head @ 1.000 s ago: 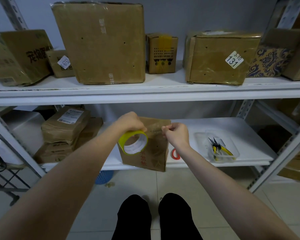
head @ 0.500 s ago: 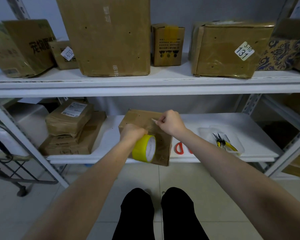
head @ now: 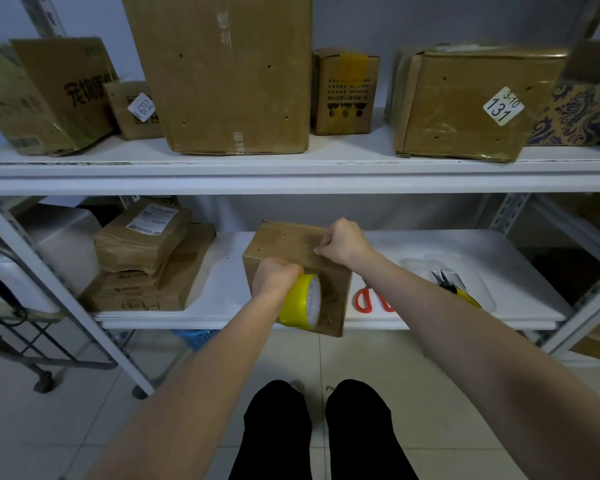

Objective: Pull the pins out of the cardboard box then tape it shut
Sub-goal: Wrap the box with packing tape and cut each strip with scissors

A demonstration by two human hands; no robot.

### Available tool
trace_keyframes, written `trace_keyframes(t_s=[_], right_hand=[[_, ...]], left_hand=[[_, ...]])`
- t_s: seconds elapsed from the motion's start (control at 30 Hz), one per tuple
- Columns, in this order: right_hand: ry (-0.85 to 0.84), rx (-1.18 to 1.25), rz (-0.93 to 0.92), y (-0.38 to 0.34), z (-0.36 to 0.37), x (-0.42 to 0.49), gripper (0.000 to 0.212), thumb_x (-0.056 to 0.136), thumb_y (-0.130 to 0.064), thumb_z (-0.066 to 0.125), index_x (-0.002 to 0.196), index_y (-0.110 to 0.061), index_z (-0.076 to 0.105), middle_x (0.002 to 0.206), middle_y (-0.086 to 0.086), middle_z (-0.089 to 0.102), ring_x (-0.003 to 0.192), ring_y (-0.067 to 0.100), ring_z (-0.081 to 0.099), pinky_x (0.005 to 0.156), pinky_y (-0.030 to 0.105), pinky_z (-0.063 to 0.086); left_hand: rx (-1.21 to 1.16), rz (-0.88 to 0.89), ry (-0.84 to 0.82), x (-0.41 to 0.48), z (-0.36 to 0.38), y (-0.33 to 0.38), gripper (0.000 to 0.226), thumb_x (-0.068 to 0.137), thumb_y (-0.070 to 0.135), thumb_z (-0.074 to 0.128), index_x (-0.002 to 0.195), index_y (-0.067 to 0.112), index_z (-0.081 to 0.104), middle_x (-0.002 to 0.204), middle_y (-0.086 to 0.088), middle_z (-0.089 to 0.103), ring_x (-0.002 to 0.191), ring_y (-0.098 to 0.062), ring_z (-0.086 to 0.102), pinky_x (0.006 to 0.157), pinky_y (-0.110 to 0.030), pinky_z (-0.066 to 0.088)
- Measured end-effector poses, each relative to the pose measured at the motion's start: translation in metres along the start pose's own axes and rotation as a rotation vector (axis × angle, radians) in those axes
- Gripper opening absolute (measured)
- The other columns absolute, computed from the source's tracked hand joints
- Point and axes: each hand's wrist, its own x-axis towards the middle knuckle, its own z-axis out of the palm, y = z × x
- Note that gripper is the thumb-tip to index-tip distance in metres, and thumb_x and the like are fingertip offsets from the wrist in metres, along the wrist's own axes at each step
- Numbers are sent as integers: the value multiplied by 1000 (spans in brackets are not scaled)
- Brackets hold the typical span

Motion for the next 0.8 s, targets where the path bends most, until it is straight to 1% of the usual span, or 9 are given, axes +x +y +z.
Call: trace_keyframes(t_s=[0.1,0.17,0.27,0.33,0.43,0.57,0.63,0.67,0.8], right_hand=[[1,-32,-5,-1,1,0,16,81,-26,73,81,-10,75,89,6,73,91,23,66,76,28,51],[1,-102,-17,-3,0,1,20,79,-29,73,79,-9,73,83,7,70,87,24,65,72,29,52],[-17,-185,-11,-8,-4,1,33,72,-34,76,69,-10,55,68,4,56,77,26,59,61,29,45],[-10,-223,0,-8,-14,1,46,69,-43,80,74,-10,49,72,3,53,75,24,54,62,29,44],[2,-278,24,-1,-24,1,55,66,-54,80,84,-11,50,78,2,53,78,23,55,63,30,47],[-18,-130,83,14,-9,1,49,73,-55,74,65,-10,56,61,1,56,73,22,64,61,30,50],[-20,-56,105,18,-5,1,44,77,-51,72,67,-9,63,61,2,59,75,22,66,60,30,50],[-14,-48,113,18,-5,1,43,79,-50,70,70,-9,63,64,2,59,76,23,66,58,29,47],[15,-160,142,7,2,-7,55,77,-68,60,77,-14,52,72,0,56,72,22,57,56,29,41]], left_hand=[[5,-4,-9,1,1,-2,26,78,20,66,56,14,53,69,-4,56,75,-25,52,68,-27,39],[16,-1,-13,2,3,-4,26,79,22,66,57,16,53,73,-4,57,77,-24,52,70,-27,40],[27,-4,-14,1,5,-5,25,79,23,67,58,17,55,79,-6,61,81,-26,55,72,-28,43],[29,-9,-20,0,5,-6,23,78,21,67,59,18,56,82,-6,62,83,-26,57,75,-30,46],[27,-14,-26,0,3,-7,24,79,21,67,59,18,54,82,-6,61,82,-24,56,77,-31,45],[31,-5,-36,1,6,-7,24,82,24,65,61,19,55,84,-5,60,82,-23,55,76,-29,42],[28,-3,-34,1,7,-7,23,82,24,65,61,19,56,84,-5,61,83,-24,56,76,-30,43],[28,0,-31,1,7,-6,23,82,24,65,61,19,56,83,-5,61,82,-24,55,76,-30,43],[29,-5,-24,3,7,-5,25,82,23,65,59,19,54,77,-2,59,80,-23,54,75,-29,42]])
